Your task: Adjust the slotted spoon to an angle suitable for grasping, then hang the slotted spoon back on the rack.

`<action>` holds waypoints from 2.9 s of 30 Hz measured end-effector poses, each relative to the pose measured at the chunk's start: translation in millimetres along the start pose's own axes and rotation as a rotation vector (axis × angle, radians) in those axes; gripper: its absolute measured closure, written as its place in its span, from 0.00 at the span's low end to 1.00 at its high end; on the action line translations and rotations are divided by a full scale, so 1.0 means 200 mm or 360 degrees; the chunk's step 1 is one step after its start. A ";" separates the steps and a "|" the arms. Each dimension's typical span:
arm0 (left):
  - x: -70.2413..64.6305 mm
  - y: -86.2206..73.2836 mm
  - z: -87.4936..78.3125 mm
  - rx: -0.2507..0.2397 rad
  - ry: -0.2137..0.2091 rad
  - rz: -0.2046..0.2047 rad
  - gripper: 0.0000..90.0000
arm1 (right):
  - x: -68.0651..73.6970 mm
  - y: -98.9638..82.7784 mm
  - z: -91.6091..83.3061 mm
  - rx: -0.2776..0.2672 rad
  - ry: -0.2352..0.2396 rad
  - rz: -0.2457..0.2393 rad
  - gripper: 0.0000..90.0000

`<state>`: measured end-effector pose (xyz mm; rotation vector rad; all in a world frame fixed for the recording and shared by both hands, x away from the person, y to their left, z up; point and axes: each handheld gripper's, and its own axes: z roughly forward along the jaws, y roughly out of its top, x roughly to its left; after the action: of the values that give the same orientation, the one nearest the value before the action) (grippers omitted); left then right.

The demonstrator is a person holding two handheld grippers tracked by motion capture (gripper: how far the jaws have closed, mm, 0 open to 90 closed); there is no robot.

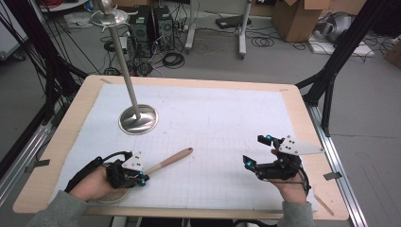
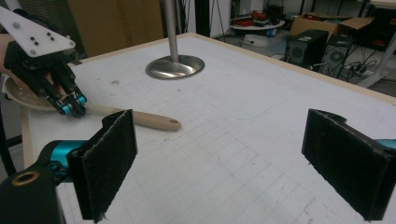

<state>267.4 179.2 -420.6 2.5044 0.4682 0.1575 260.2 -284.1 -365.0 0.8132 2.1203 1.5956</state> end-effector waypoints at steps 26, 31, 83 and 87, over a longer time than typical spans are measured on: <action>0.09 0.10 0.05 -0.0143 0.0160 -0.0126 0.99 | 0.00 0.00 0.00 0.0000 0.0003 -0.0003 0.10; 0.09 0.12 0.08 -0.0132 0.0092 -0.0059 0.99 | 0.00 0.00 0.01 0.0003 0.0007 -0.0019 0.10; -0.01 0.03 -0.06 -0.0215 0.0014 0.0005 0.23 | 0.00 0.00 0.02 0.0037 0.0020 -0.0021 0.10; -0.01 0.02 -0.05 -0.0190 0.0012 -0.0001 0.24 | 0.00 0.00 0.02 0.0028 0.0022 -0.0014 0.10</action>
<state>264.8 179.9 -410.4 2.3876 0.4494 0.1888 262.1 -280.5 -366.3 0.7995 2.1477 1.5845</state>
